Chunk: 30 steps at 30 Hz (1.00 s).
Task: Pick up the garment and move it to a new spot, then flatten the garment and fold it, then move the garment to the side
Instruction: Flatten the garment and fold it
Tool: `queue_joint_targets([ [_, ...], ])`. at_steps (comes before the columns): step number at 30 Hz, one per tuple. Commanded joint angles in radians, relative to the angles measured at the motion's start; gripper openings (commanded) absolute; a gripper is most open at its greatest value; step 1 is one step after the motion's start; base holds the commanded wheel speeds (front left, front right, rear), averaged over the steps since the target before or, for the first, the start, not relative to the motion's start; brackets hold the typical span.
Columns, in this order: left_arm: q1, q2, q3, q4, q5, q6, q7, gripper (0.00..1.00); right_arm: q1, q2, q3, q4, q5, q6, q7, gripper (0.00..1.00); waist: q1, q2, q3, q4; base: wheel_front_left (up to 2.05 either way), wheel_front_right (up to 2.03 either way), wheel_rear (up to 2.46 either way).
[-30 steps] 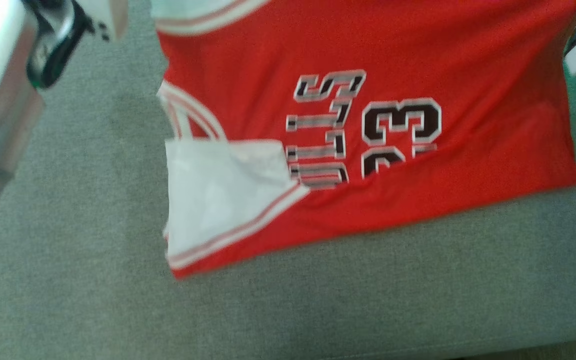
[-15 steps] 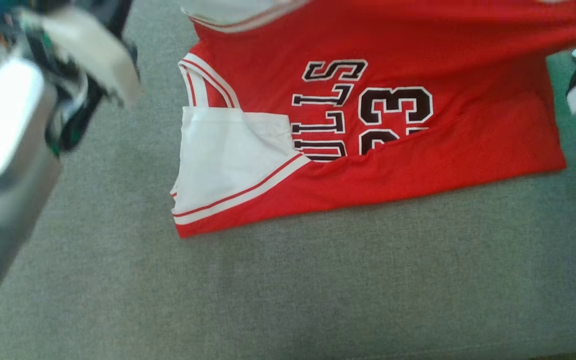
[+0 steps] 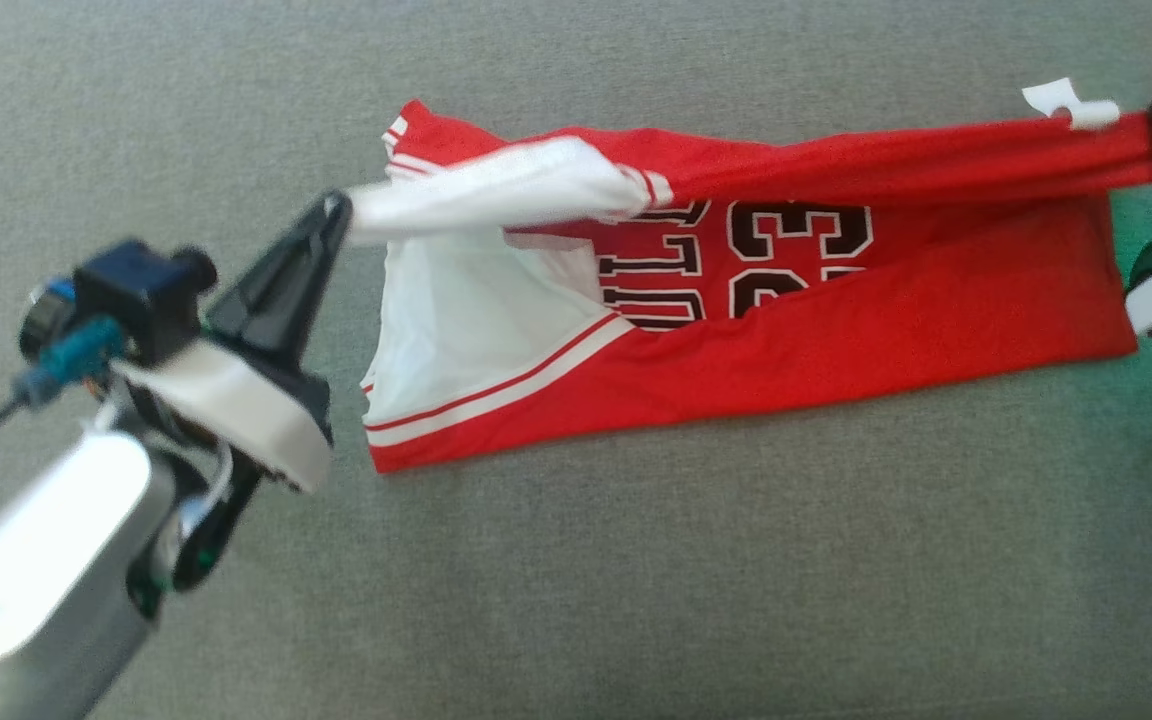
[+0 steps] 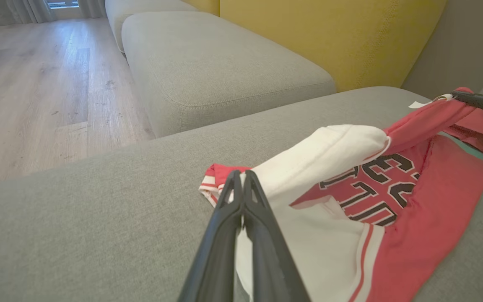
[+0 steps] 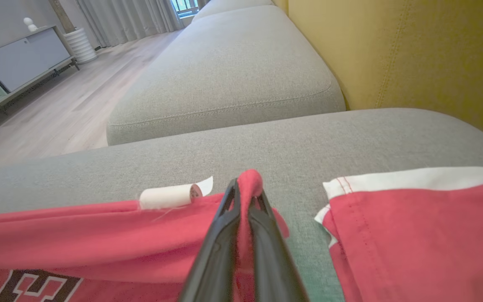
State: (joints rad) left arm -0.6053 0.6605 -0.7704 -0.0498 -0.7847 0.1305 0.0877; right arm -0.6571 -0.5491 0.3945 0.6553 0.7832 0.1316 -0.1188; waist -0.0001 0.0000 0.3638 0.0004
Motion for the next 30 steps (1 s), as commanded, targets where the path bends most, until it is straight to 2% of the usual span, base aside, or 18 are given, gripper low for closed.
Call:
queue_joint_targets([
  [1, -0.004, 0.057, 0.057, -0.060, 0.002, 0.027, -0.017, 0.00, 0.031, -0.021, -0.005, -0.016, 0.001, -0.001, -0.016, 0.00, 0.0001, 0.0000, 0.004, 0.008, 0.00, 0.00, 0.00],
  [6, 0.056, 0.046, 0.044, -0.103, -0.004, 0.062, -0.032, 0.00, 0.060, -0.004, -0.005, -0.004, -0.001, -0.001, -0.030, 0.00, 0.0001, 0.0000, 0.009, 0.017, 0.00, 0.00, 0.00],
  [11, 0.109, 0.013, 0.026, -0.085, -0.030, 0.067, -0.052, 0.00, 0.091, 0.006, -0.003, 0.007, -0.003, -0.001, -0.043, 0.01, 0.0001, 0.0000, 0.011, 0.022, 0.00, 0.00, 0.00],
  [13, 0.126, 0.001, 0.020, -0.064, -0.037, 0.065, -0.064, 0.00, 0.105, 0.007, 0.007, 0.011, -0.010, -0.001, -0.043, 0.33, 0.0001, 0.0000, 0.008, 0.020, 0.00, 0.00, 0.00],
  [14, 0.135, -0.005, 0.016, -0.052, -0.041, 0.064, -0.069, 0.00, 0.111, 0.009, 0.009, 0.014, -0.009, -0.001, -0.043, 0.57, 0.0001, 0.0000, 0.005, 0.018, 0.00, 0.00, 0.00],
  [15, 0.144, -0.010, 0.014, -0.039, -0.043, 0.064, -0.077, 0.00, 0.118, 0.011, 0.011, 0.017, -0.007, -0.001, -0.043, 0.91, 0.0001, 0.0000, 0.001, 0.016, 0.00, 0.00, 0.00],
  [16, 0.152, -0.014, 0.011, -0.027, -0.043, 0.065, -0.084, 0.06, 0.124, 0.014, 0.009, 0.021, -0.003, -0.001, -0.043, 1.00, 0.0001, 0.0000, -0.004, 0.014, 0.00, 0.00, 0.00],
  [18, 0.170, -0.027, 0.002, -0.007, -0.049, 0.065, -0.092, 0.43, 0.138, 0.016, 0.003, 0.030, -0.001, -0.001, -0.051, 1.00, 0.0001, 0.0000, -0.016, 0.012, 0.00, 0.00, 0.00],
  [19, 0.179, -0.033, 0.000, 0.001, -0.051, 0.066, -0.100, 0.94, 0.148, 0.017, -0.001, 0.032, 0.002, -0.001, -0.057, 1.00, 0.0001, 0.0000, -0.025, 0.011, 0.00, 0.00, 0.00],
  [20, 0.188, -0.040, -0.003, 0.009, -0.051, 0.070, -0.107, 1.00, 0.161, 0.018, -0.007, 0.033, 0.006, -0.001, -0.065, 1.00, 0.0001, 0.0000, -0.036, 0.011, 0.00, 0.00, 0.00],
  [25, 0.251, -0.074, -0.002, 0.038, -0.046, 0.102, -0.187, 1.00, 0.255, 0.023, -0.038, 0.019, 0.013, -0.001, -0.098, 1.00, 0.0001, 0.0000, -0.099, 0.002, 0.00, 0.00, 0.00],
  [30, 0.341, -0.110, 0.000, 0.068, -0.021, 0.164, -0.286, 1.00, 0.362, 0.051, -0.078, -0.010, 0.004, -0.001, -0.117, 1.00, 0.0001, 0.0000, -0.169, -0.011, 0.00, 0.00, 0.00],
])
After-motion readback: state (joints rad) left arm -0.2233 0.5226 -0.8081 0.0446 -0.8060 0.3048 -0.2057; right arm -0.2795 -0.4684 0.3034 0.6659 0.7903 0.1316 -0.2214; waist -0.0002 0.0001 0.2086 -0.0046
